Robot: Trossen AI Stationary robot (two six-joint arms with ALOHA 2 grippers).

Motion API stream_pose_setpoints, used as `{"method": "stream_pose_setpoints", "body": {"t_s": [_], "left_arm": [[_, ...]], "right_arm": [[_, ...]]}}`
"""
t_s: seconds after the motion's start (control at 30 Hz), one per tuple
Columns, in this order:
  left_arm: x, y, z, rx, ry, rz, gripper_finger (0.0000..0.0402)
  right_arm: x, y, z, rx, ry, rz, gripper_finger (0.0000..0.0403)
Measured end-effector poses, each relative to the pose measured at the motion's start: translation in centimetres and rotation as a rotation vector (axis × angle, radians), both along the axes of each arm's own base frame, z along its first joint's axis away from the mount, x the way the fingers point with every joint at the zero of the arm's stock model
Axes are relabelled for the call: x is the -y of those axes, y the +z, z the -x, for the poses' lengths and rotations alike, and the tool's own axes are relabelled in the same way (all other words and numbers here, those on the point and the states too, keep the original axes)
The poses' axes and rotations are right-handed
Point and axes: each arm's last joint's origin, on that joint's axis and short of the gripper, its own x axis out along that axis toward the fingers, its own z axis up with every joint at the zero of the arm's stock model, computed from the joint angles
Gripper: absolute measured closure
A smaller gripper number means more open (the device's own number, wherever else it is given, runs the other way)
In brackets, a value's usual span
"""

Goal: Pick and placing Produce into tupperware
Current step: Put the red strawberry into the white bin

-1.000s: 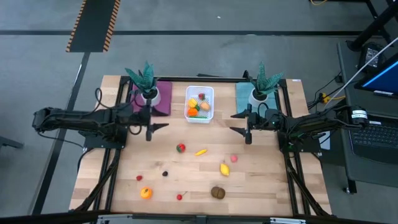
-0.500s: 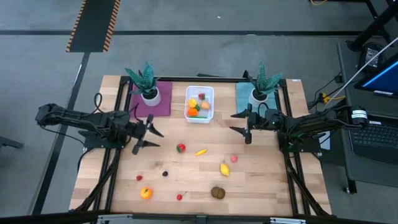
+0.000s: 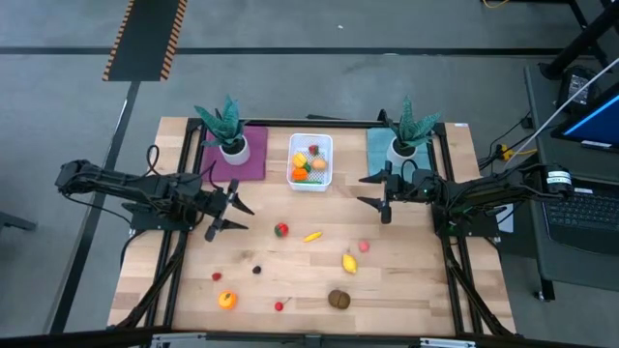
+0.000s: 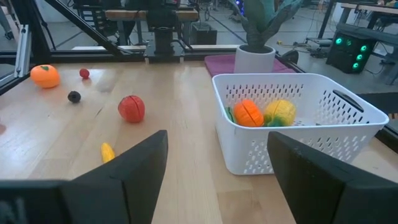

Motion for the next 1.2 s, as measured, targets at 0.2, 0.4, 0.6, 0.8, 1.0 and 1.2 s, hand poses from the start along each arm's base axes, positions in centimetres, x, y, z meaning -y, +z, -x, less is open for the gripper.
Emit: {"method": "stream_pose_setpoints", "body": {"t_s": [0.2, 0.4, 0.6, 0.8, 1.0, 1.2], "left_arm": [[0.0, 0.0, 0.0, 0.001, 0.001, 0.0, 0.0204], [-0.2, 0.2, -0.1, 0.007, 0.09, 0.063, 0.0204], [-0.2, 0.6, -0.2, 0.03, 0.102, 0.126, 0.0204], [-0.2, 0.6, -0.2, 0.032, 0.112, 0.136, 0.0204], [0.4, 0.9, -1.1, 0.017, 0.125, 0.085, 0.0204], [1.5, 1.8, -2.5, -0.038, 0.148, 0.027, 0.0207]], "right_arm": [[0.0, 0.0, 0.0, 0.0, 0.0, 0.0, 0.0125], [0.0, 0.0, 0.0, -0.002, 0.0, -0.002, 0.0125], [0.0, -0.1, 0.0, -0.005, -0.004, -0.029, 0.0125], [0.0, -0.1, 0.0, -0.004, -0.005, -0.031, 0.0125], [0.0, -0.1, 0.0, -0.005, -0.005, -0.031, 0.0125], [0.0, -0.1, 0.0, -0.005, -0.005, -0.031, 0.0125]]}}
